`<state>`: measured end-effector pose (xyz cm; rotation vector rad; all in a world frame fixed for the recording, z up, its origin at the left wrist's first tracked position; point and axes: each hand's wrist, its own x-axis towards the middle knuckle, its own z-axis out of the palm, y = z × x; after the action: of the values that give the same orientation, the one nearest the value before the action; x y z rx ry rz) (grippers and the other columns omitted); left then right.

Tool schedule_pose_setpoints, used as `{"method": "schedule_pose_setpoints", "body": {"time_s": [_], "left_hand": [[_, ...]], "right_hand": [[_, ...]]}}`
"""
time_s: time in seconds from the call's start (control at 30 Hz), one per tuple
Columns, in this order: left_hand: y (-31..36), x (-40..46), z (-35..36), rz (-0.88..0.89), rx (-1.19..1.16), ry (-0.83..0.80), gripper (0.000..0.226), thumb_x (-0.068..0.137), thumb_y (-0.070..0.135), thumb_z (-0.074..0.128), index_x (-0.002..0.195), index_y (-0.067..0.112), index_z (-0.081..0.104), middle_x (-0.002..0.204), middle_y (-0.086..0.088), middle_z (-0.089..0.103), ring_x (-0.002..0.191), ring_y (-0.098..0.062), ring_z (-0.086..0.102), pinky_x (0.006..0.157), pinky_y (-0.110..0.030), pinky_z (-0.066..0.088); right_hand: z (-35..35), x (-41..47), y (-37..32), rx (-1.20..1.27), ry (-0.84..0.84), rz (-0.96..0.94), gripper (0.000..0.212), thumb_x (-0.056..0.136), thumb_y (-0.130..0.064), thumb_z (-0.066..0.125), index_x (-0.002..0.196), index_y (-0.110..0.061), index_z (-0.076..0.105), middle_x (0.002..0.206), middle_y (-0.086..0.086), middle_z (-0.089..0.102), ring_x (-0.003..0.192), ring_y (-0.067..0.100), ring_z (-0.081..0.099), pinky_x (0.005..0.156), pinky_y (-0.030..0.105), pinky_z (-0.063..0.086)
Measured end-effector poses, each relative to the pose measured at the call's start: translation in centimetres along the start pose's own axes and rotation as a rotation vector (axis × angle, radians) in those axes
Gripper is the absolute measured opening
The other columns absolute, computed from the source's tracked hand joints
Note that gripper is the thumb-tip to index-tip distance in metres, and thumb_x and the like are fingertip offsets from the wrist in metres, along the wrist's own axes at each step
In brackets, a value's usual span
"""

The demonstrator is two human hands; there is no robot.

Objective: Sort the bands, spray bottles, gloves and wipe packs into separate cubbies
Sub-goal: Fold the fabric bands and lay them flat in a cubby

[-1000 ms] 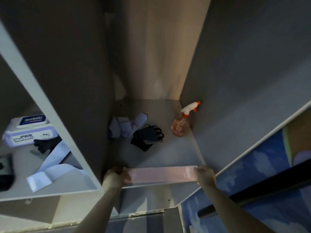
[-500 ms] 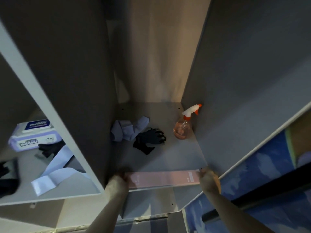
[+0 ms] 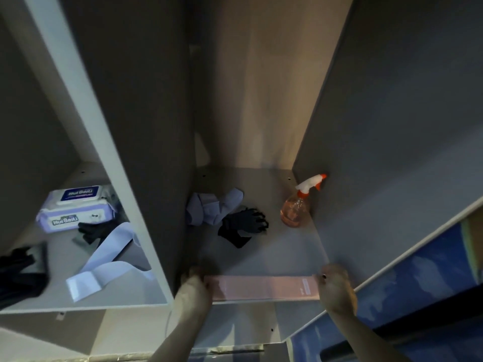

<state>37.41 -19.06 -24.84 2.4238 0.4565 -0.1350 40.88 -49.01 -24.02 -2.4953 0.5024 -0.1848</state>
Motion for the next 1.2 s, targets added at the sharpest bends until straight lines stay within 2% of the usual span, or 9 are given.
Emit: {"method": "schedule_pose_setpoints", "body": {"time_s": [0.1,0.17,0.23,0.33,0.5,0.7,0.93,1.07,1.2], "left_hand": [[2.1,-2.3,-2.5,0.072,-0.118,0.082,0.036,0.086,0.025,0.062,0.122,0.021,0.056,0.122,-0.006,0.052,0.099,-0.028,0.063,0.080,-0.031,0.048],[3.0,-3.8,-4.9,0.183,-0.319,0.076,0.032,0.081,0.019,0.069,0.108,0.033,0.060,0.113,0.004,0.057,0.090,-0.012,0.065,0.079,-0.030,0.051],[3.3,-5.2,-7.8,0.280,-0.429,0.096,0.032,0.079,0.013,0.073,0.095,0.038,0.061,0.102,0.011,0.060,0.083,-0.002,0.064,0.075,-0.024,0.052],[2.7,-7.4,-12.7,0.291,-0.553,0.102,0.025,0.079,0.009,0.074,0.090,0.030,0.067,0.087,0.009,0.069,0.075,0.001,0.064,0.067,-0.010,0.046],[-2.5,-9.1,-20.3,0.221,-0.614,0.205,0.017,0.080,0.012,0.073,0.085,0.028,0.069,0.086,0.019,0.070,0.078,-0.003,0.065,0.067,-0.013,0.048],[-12.0,-8.6,-26.5,0.052,-0.602,0.380,0.020,0.080,0.011,0.073,0.089,0.029,0.068,0.088,0.015,0.071,0.077,-0.002,0.066,0.066,-0.016,0.049],[-19.4,-6.2,-29.2,-0.010,-0.552,0.336,0.020,0.080,0.017,0.074,0.095,0.027,0.067,0.095,0.000,0.071,0.080,-0.005,0.067,0.073,-0.025,0.052],[-21.0,-4.0,-29.9,0.001,-0.493,0.297,0.023,0.079,0.012,0.072,0.095,0.026,0.064,0.100,-0.001,0.066,0.084,-0.005,0.064,0.074,-0.016,0.049],[-21.9,-2.0,-30.2,-0.028,-0.471,0.235,0.024,0.081,0.014,0.071,0.098,0.027,0.061,0.106,-0.003,0.062,0.086,-0.012,0.064,0.083,-0.033,0.053]], "right_hand": [[-1.0,-1.1,-3.0,0.166,0.034,-0.184,0.034,0.073,-0.006,0.078,0.097,-0.026,0.064,0.097,0.012,0.063,0.089,0.037,0.062,0.081,0.047,0.052],[-2.6,-3.2,-7.2,0.419,-0.067,-0.193,0.038,0.077,-0.011,0.076,0.094,-0.039,0.059,0.103,0.002,0.062,0.094,0.021,0.061,0.083,0.036,0.052],[-4.3,-6.2,-11.6,0.595,-0.171,-0.227,0.034,0.078,-0.013,0.075,0.098,-0.036,0.060,0.106,-0.005,0.063,0.099,0.010,0.060,0.079,0.022,0.050],[-6.6,-10.9,-17.2,0.712,-0.311,-0.326,0.031,0.078,-0.011,0.074,0.104,-0.026,0.062,0.106,-0.012,0.065,0.098,0.000,0.061,0.077,0.016,0.048],[-6.4,-17.1,-23.6,0.830,-0.483,-0.445,0.029,0.077,-0.003,0.073,0.098,-0.022,0.066,0.097,-0.004,0.069,0.090,0.005,0.065,0.067,0.012,0.050],[-0.4,-22.5,-28.7,0.787,-0.587,-0.531,0.034,0.078,-0.005,0.074,0.091,-0.036,0.066,0.094,-0.001,0.070,0.085,0.012,0.065,0.070,0.018,0.049],[8.5,-23.6,-33.4,0.641,-0.628,-0.478,0.024,0.082,-0.009,0.071,0.093,-0.028,0.063,0.098,-0.011,0.067,0.095,0.002,0.061,0.073,0.012,0.046],[12.6,-22.8,-35.1,0.473,-0.667,-0.537,0.021,0.085,-0.006,0.067,0.098,-0.021,0.060,0.107,-0.011,0.063,0.096,-0.011,0.056,0.077,0.005,0.041],[17.5,-20.1,-35.5,0.146,-0.675,-0.685,0.034,0.085,-0.012,0.064,0.117,-0.022,0.057,0.116,-0.007,0.056,0.112,0.011,0.053,0.089,0.017,0.038]]}}
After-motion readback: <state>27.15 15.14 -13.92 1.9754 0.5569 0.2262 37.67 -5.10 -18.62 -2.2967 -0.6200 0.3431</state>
